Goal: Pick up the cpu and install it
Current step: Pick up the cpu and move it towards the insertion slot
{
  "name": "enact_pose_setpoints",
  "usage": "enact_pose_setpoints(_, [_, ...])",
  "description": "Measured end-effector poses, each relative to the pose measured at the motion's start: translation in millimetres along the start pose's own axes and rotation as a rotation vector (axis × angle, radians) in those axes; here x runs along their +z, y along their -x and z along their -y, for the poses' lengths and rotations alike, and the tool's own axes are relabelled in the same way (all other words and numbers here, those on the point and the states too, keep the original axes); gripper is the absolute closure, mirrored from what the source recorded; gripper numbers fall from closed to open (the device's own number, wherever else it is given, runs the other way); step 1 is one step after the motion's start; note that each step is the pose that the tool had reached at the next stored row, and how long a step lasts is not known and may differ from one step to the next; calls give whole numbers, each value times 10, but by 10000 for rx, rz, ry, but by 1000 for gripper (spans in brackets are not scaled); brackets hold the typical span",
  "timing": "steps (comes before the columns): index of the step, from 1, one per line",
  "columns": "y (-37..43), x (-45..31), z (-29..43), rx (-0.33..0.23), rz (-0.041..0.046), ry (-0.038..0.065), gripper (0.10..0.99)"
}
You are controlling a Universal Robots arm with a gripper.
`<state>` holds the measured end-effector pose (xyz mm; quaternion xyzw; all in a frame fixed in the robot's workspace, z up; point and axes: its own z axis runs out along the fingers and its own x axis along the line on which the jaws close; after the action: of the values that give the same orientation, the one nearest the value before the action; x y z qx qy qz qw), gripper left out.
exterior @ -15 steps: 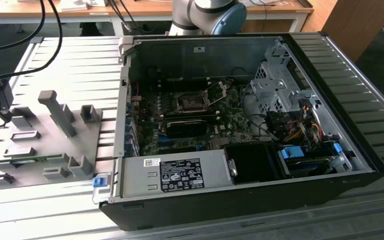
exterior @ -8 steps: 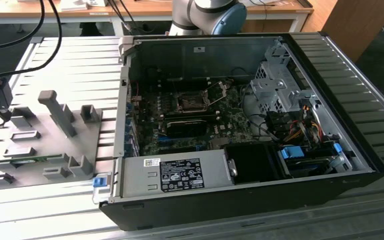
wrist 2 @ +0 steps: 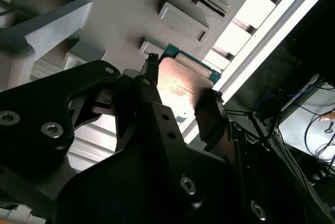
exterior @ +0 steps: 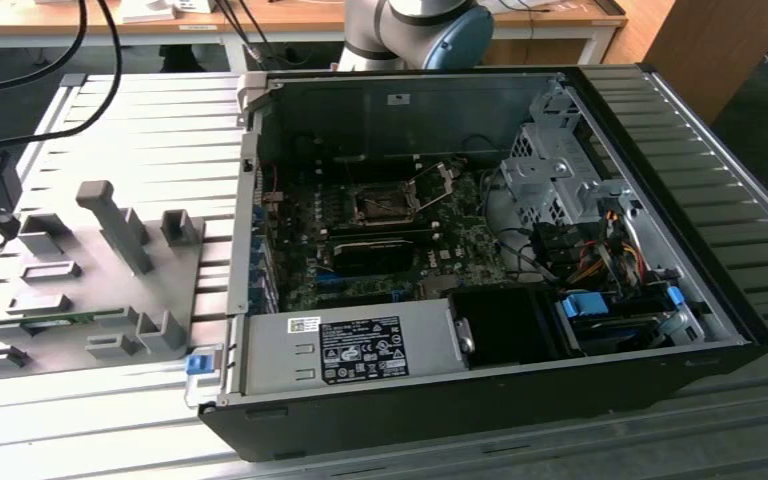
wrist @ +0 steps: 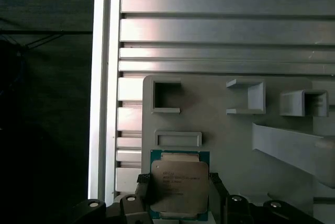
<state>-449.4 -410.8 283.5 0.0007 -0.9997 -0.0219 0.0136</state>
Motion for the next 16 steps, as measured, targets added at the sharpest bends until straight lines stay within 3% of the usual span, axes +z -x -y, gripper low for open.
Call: enact_pose_setpoints(16, [-3,-98,-13,0,-1,-1,557])
